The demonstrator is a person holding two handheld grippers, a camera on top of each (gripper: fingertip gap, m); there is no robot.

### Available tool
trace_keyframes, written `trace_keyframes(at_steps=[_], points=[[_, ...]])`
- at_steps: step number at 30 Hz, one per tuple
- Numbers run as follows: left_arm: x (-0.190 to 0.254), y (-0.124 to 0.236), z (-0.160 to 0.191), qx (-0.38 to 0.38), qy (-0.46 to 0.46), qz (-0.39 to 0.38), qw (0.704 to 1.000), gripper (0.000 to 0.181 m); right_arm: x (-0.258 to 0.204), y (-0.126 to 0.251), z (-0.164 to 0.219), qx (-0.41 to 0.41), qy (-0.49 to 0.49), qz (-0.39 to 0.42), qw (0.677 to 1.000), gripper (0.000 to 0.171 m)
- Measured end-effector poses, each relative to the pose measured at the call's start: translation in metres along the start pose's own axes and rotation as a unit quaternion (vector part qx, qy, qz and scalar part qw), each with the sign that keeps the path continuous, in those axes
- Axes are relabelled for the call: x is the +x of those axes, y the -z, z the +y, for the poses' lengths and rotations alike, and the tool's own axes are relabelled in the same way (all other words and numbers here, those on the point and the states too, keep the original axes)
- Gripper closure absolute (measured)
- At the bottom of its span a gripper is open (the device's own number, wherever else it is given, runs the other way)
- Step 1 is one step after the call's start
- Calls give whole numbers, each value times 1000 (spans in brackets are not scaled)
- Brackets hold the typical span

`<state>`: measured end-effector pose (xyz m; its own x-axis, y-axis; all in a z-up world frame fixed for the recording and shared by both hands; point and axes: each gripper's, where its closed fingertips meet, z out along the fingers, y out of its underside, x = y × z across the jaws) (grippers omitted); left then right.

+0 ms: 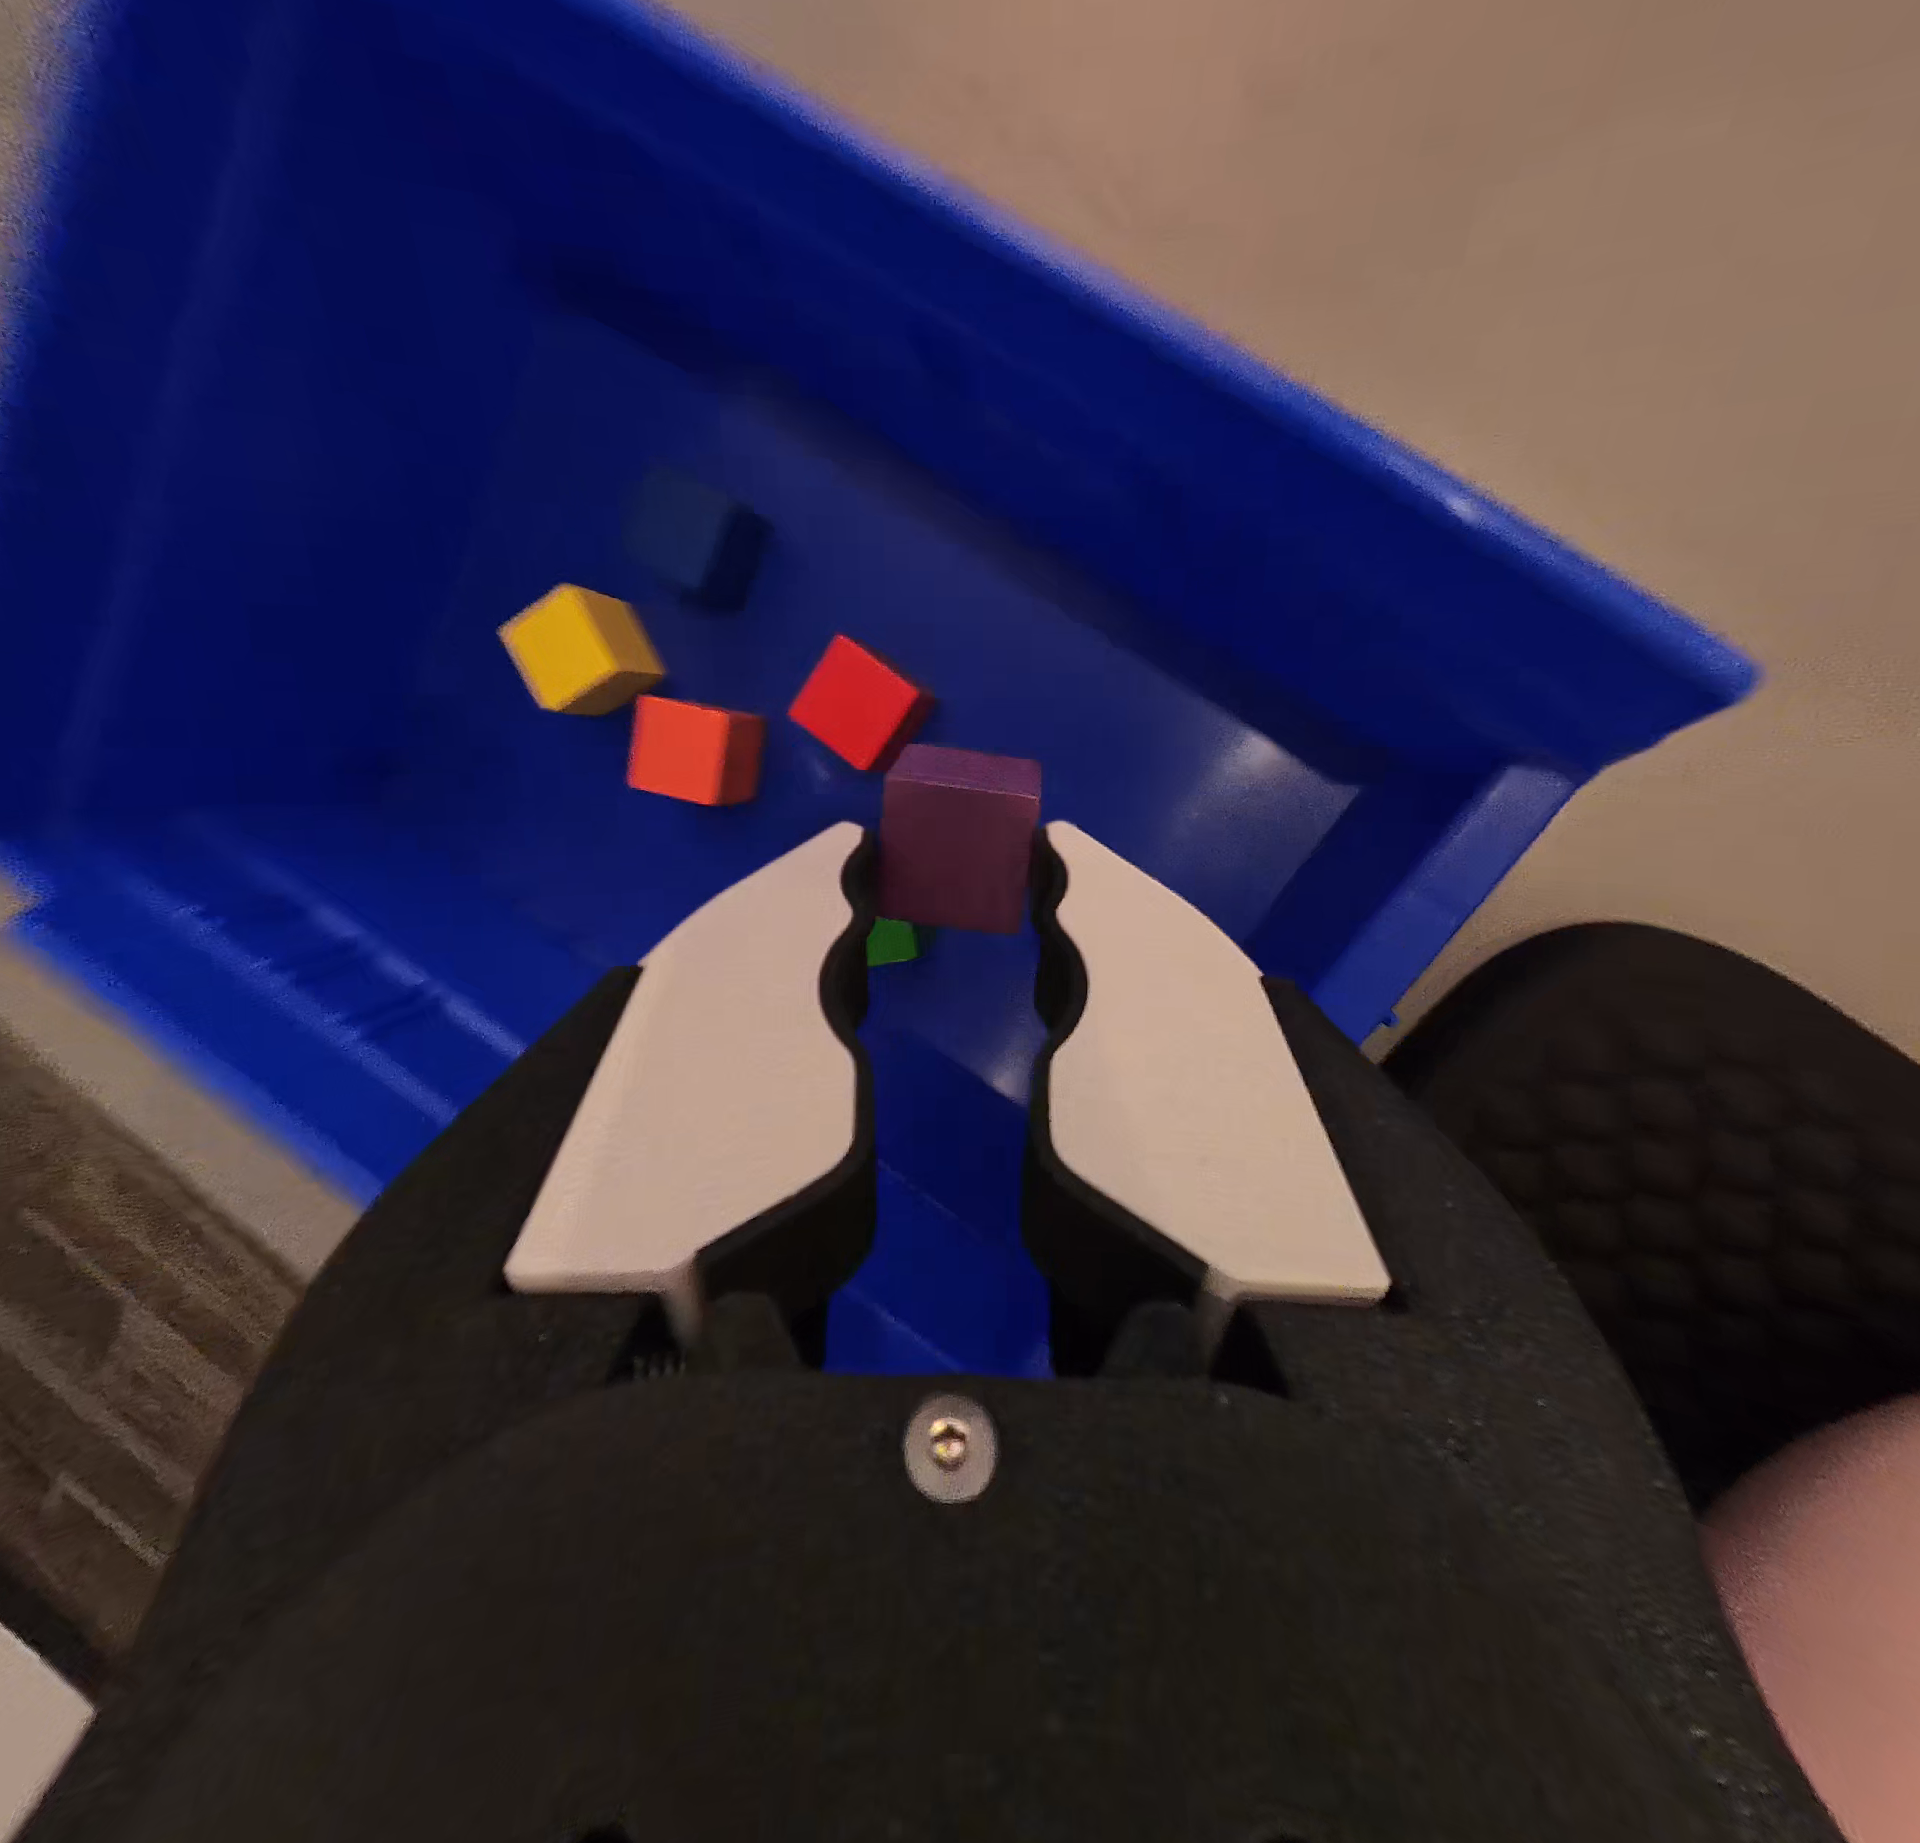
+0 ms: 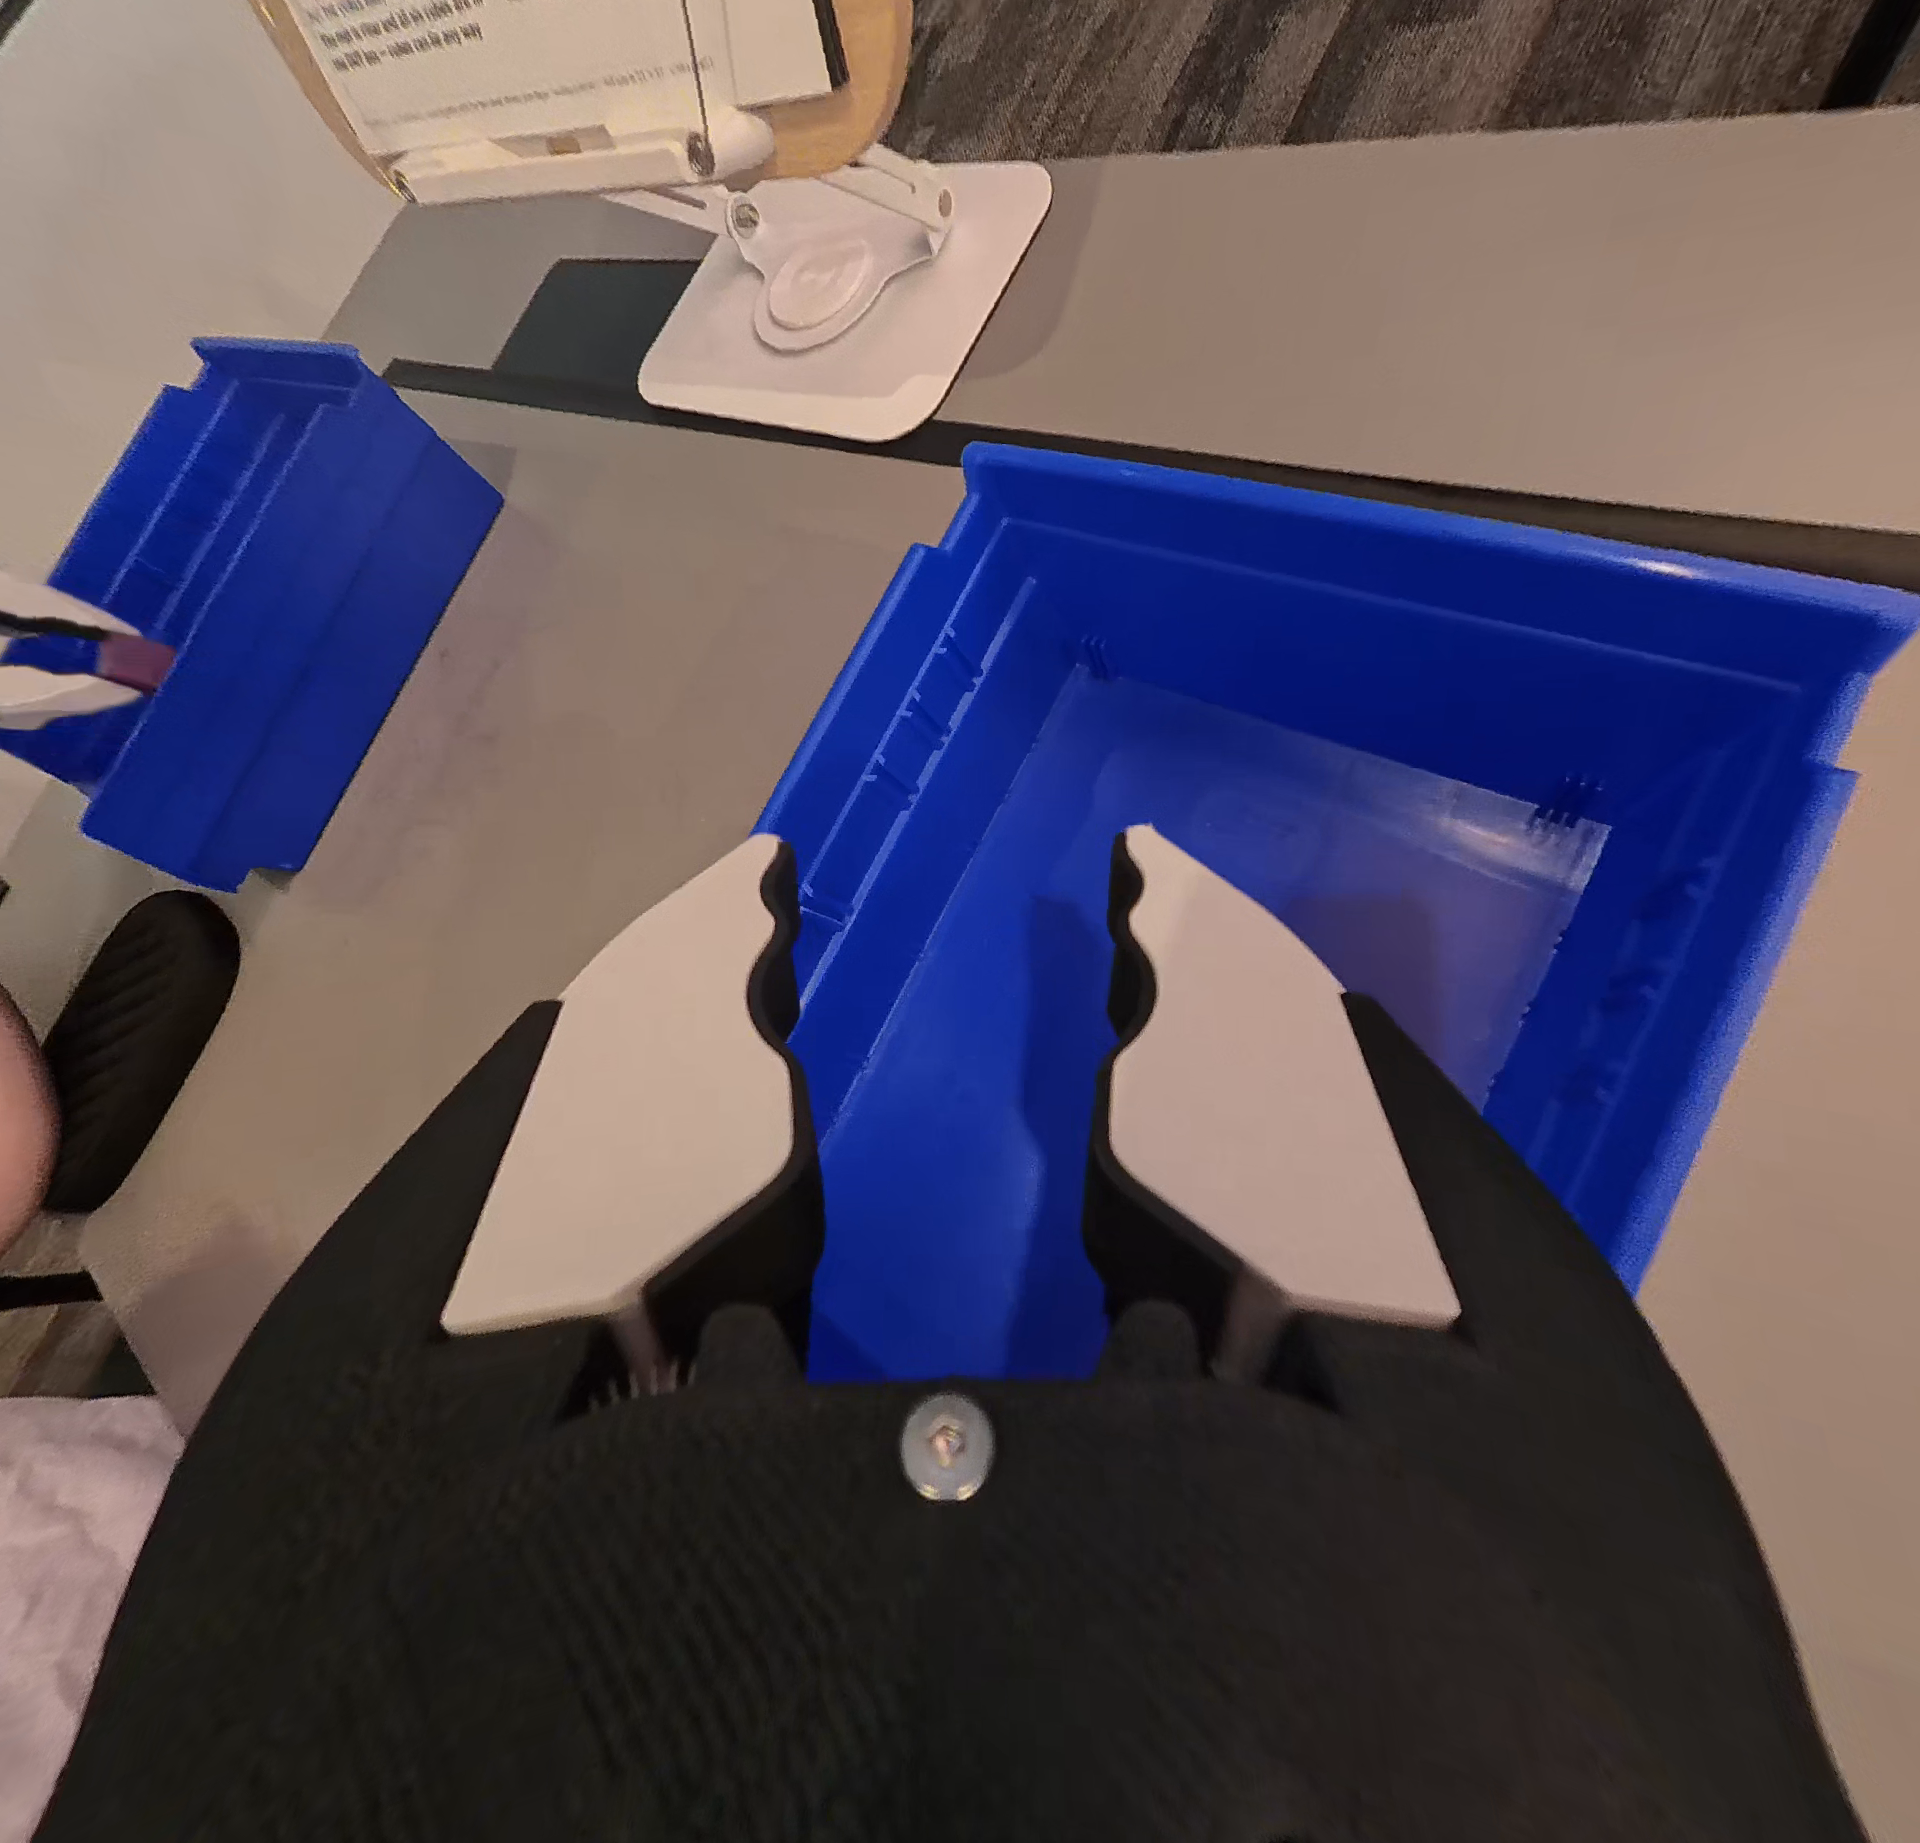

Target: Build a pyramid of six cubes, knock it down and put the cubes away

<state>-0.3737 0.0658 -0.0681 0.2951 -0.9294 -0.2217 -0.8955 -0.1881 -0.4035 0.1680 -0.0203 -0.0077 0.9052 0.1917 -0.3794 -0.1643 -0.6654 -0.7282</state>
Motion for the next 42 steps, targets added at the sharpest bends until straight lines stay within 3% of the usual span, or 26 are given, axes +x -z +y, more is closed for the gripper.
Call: trace_keyframes(at_steps=[4,6,8,12,17,21,26,34,42], points=[[4,50,-29,70,-9,-64,995,153,5,23,-25,78,43,36,995,116],[24,62,-56,99,-51,-61,992,153,6,46,-49,157,93,82,980,118],[52,62,-89,118,-113,-40,986,153,-8,64,-61,209,139,75,965,120],[106,29,-159,117,-217,11,969,153,-36,85,-73,280,168,12,945,110],[155,-46,-224,69,-247,99,961,153,-58,114,-83,371,172,-63,910,102],[181,-97,-241,5,-242,145,959,154,-72,132,-79,404,202,-100,887,112],[183,-135,-246,-68,-228,131,962,154,-59,130,-74,377,210,-52,901,116],[194,-146,-259,-57,-242,136,959,153,-60,116,-71,343,214,-57,913,115],[192,-153,-250,-68,-228,139,961,153,-57,110,-67,322,210,-62,921,116]])
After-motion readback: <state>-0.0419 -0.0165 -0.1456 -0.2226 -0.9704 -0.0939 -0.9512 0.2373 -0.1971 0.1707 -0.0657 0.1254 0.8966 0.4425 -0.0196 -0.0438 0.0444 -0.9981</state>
